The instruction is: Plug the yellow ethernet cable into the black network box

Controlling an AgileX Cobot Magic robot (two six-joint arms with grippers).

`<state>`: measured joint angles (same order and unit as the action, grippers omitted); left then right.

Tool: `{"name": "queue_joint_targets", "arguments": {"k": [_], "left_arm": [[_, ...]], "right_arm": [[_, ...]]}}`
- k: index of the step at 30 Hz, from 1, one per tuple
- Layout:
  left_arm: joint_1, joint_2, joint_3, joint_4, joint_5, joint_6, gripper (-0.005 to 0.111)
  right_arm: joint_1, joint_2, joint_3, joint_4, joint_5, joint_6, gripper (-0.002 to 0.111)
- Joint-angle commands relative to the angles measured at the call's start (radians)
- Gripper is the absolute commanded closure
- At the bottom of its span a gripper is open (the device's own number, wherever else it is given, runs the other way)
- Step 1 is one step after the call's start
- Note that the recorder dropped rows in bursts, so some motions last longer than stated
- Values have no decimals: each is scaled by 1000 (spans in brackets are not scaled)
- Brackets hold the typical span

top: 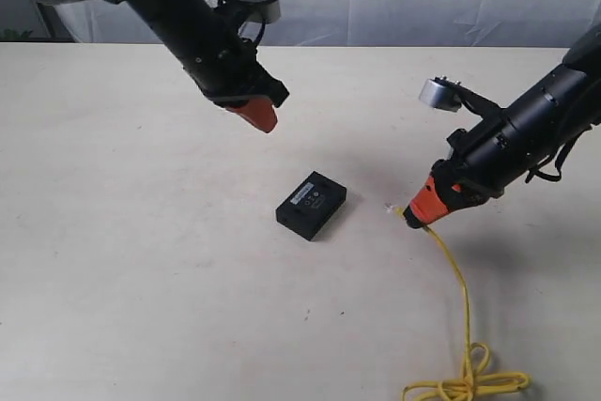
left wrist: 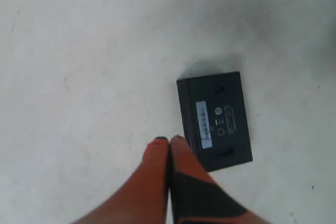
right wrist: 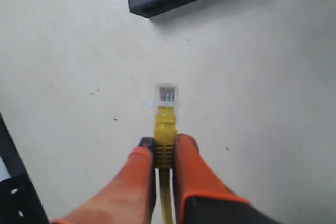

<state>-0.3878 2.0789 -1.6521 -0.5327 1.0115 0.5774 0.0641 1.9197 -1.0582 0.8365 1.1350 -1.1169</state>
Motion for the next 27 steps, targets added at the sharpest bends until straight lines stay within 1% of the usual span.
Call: {"name": "queue_joint_targets", "arguments": {"k": [1, 5, 8, 10, 13, 14, 16, 17, 18, 19, 20, 21, 23, 25, 27], "left_arm": [[0, -133, 161, -86, -72, 97, 107], [-2, -205, 290, -293, -78, 247, 107], [-2, -217, 365, -466, -21, 391, 107], [-2, -217, 404, -541, 28, 476, 107], [-4, -217, 470, -645, 70, 577, 100], [-4, -217, 488, -678, 85, 612, 94], [-11, -217, 509, -692, 93, 635, 83], [-19, -217, 518, -682, 90, 637, 72], [-30, -217, 522, -672, 88, 637, 64], [-48, -217, 530, -662, 83, 635, 54], [-70, -217, 539, -660, 76, 630, 45], [-91, -217, 547, -660, 59, 620, 39], [-151, -217, 558, -638, -20, 556, 32], [-209, -210, 556, -578, -86, 471, 32], [-245, -194, 543, -512, -112, 399, 31]], "right_arm": [[-20, 6, -3, 91, 13, -24, 109], [-24, 6, -3, 182, -41, -39, 109], [-24, 6, -13, 234, -20, -56, 109], [-24, 4, -35, 234, 13, -56, 109], [-29, -3, -58, 245, 29, -56, 109], [-34, -10, -60, 252, 29, -56, 109], [-44, -14, -64, 252, 35, -56, 109], [-51, -19, -64, 252, 37, -56, 109], [-56, -19, -64, 252, 39, -56, 109], [-60, -21, -64, 252, 42, -56, 109], [-63, -21, -64, 252, 43, -56, 109], [-63, -21, -64, 252, 43, -56, 109], [-64, -21, -64, 250, 43, -56, 109], [-63, -21, -64, 253, 43, -58, 109], [-64, -21, -64, 254, 40, -59, 109]]}}
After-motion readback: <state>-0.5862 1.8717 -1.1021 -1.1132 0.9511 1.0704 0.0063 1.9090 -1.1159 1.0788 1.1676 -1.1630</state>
